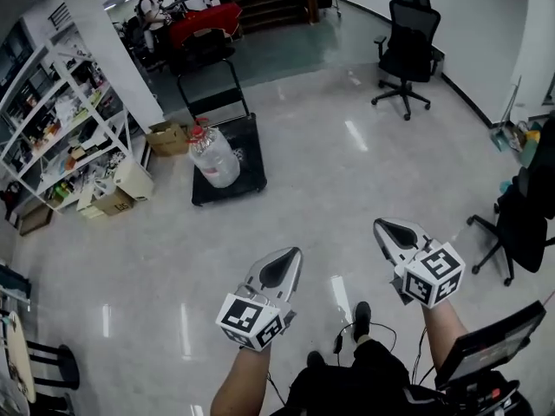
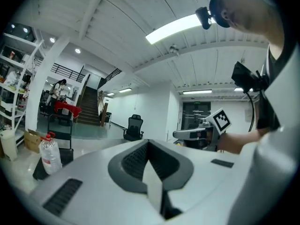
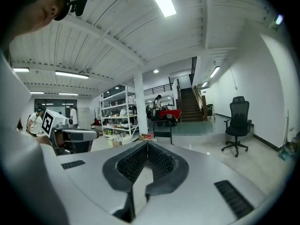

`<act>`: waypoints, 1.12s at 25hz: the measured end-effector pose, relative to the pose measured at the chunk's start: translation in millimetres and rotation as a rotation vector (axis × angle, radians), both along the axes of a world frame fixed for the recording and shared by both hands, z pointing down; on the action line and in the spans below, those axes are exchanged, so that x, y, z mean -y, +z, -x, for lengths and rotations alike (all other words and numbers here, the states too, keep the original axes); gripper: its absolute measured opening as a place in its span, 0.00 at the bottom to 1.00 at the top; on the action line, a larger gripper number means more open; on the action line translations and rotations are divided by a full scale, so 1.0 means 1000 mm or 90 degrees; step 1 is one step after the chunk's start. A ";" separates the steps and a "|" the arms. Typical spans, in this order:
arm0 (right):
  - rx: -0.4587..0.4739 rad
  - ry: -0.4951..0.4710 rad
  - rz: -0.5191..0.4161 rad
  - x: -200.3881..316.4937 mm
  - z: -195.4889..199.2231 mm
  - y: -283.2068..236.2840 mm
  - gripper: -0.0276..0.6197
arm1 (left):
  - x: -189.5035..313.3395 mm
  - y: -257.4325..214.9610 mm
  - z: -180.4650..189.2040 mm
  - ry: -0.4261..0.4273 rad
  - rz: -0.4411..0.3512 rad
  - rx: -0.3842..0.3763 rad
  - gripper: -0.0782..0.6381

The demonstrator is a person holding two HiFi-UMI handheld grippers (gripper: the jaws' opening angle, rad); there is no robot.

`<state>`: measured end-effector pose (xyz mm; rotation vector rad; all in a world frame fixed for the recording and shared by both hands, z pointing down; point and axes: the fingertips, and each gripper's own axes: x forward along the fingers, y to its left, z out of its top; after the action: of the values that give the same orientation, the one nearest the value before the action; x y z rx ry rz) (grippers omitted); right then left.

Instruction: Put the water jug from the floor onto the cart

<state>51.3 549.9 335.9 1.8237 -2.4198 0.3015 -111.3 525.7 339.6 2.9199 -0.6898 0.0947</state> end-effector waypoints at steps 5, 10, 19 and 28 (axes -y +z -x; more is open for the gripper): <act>-0.011 0.006 0.003 -0.066 0.043 -0.014 0.05 | -0.057 -0.008 0.035 0.009 0.025 -0.024 0.10; -0.008 -0.007 0.003 -0.135 0.053 -0.017 0.05 | -0.120 -0.021 0.041 0.002 0.020 -0.025 0.10; -0.004 -0.038 -0.023 -0.249 0.024 -0.018 0.05 | -0.243 -0.027 0.015 -0.038 0.008 -0.001 0.10; -0.013 -0.053 -0.028 -0.346 -0.009 -0.010 0.05 | -0.352 -0.020 -0.012 -0.053 0.003 0.026 0.10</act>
<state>60.1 895.8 325.5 1.7279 -2.4997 0.2219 -99.3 877.7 319.6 2.8878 -0.8153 0.1479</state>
